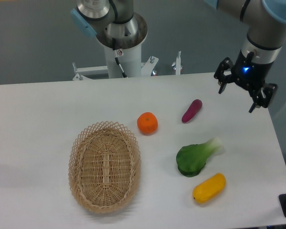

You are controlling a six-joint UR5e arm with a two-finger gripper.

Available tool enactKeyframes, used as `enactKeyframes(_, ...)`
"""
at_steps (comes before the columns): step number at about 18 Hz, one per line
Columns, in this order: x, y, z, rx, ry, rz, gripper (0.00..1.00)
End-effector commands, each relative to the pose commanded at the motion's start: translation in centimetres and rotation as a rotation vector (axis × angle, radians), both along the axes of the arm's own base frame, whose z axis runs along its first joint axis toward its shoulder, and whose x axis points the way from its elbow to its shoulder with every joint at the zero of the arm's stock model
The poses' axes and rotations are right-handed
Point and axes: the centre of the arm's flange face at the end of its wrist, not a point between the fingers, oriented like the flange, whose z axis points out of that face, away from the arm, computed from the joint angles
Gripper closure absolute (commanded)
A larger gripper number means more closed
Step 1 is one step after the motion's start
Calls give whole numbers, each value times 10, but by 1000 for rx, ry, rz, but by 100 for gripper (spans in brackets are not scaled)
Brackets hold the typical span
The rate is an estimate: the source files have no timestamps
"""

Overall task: Pick up the sweet potato from the table
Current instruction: 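Move the open gripper toward the purple sweet potato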

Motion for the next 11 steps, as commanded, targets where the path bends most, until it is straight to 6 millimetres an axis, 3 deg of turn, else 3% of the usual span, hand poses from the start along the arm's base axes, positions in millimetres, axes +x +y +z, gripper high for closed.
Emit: enactKeyframes(11,8,-6,-33,-12,-25,3,0)
